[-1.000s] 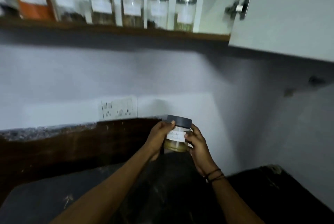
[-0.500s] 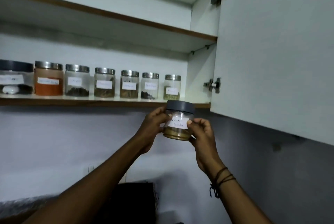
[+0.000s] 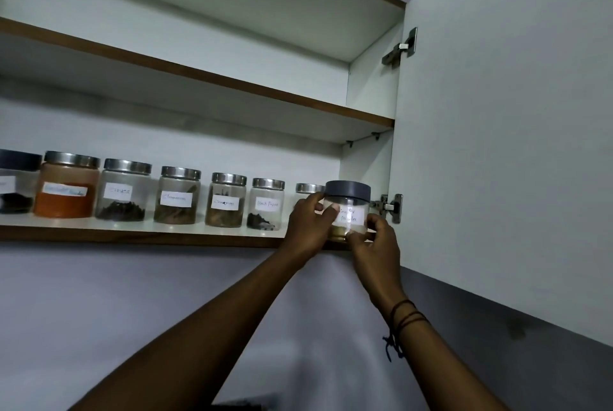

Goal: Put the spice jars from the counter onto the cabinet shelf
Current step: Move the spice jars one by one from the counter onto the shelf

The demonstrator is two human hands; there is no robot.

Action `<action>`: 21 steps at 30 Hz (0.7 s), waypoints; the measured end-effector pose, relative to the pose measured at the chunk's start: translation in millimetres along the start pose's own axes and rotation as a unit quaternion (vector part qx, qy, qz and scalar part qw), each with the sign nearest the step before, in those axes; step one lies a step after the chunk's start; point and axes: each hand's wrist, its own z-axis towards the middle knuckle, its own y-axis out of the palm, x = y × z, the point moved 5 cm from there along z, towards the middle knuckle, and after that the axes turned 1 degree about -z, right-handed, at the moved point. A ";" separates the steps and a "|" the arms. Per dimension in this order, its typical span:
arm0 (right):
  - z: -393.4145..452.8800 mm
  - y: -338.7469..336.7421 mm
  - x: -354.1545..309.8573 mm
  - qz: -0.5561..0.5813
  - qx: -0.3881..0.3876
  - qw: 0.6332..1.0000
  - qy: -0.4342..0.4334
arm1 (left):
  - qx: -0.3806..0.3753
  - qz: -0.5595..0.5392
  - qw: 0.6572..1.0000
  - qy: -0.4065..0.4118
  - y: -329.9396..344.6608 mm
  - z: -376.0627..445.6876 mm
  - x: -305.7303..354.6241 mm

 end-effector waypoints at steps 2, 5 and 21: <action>13.0 3.7 9.9 -0.040 0.001 0.999 0.006 | -0.004 0.008 1.000 -0.018 11.8 10.3 -7.4; 28.3 12.0 23.8 -0.078 -0.015 0.997 0.008 | -0.018 0.027 0.999 -0.039 30.8 20.7 -22.7; 92.0 38.1 82.2 -0.287 -0.042 0.957 0.009 | -0.147 0.211 0.966 -0.010 74.1 72.2 -53.1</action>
